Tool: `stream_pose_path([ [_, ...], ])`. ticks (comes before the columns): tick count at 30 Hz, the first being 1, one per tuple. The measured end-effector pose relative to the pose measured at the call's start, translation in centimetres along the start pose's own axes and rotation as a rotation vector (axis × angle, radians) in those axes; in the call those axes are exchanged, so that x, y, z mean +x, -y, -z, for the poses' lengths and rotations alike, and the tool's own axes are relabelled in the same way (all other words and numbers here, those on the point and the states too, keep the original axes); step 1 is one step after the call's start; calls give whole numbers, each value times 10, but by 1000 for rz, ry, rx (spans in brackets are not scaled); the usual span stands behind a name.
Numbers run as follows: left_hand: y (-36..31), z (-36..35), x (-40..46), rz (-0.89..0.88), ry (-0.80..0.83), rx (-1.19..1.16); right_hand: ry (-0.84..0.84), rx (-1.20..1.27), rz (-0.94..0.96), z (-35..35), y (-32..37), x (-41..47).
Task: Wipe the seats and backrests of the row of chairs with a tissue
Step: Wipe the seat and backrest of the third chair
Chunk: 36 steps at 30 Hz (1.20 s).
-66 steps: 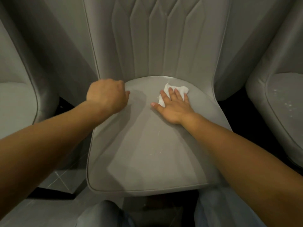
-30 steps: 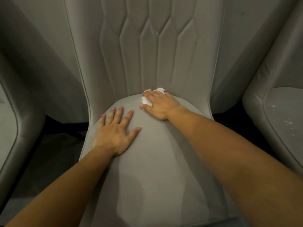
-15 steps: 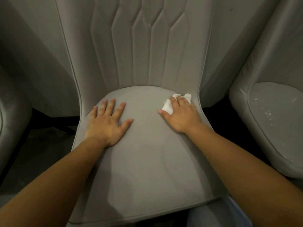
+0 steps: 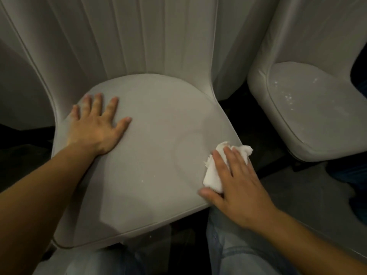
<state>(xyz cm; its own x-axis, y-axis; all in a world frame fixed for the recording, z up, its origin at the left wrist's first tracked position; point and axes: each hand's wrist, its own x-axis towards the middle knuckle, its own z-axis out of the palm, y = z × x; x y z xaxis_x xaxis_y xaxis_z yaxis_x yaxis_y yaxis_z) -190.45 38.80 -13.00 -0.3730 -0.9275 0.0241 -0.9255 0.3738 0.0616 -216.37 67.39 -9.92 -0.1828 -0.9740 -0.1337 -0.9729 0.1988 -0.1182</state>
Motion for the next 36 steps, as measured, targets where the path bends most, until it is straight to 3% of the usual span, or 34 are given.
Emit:
stream_pose_path([
  [4,2,0,0,0,5,10,29,7,-26,-1,2,5],
  [15,0,2,-1,8,36,10,107,13,16,21,14,156],
  [18,-1,3,0,12,52,10,131,27,52,26,18,143],
  [21,-1,3,-1,14,49,11,169,-16,242,24,41,104],
  [27,-2,5,-1,13,62,15,3,-42,570,-12,127,32],
  [31,0,5,-1,0,75,16,-56,-43,624,-22,147,28],
  [36,1,5,1,7,86,21,-60,-108,497,-12,78,31],
])
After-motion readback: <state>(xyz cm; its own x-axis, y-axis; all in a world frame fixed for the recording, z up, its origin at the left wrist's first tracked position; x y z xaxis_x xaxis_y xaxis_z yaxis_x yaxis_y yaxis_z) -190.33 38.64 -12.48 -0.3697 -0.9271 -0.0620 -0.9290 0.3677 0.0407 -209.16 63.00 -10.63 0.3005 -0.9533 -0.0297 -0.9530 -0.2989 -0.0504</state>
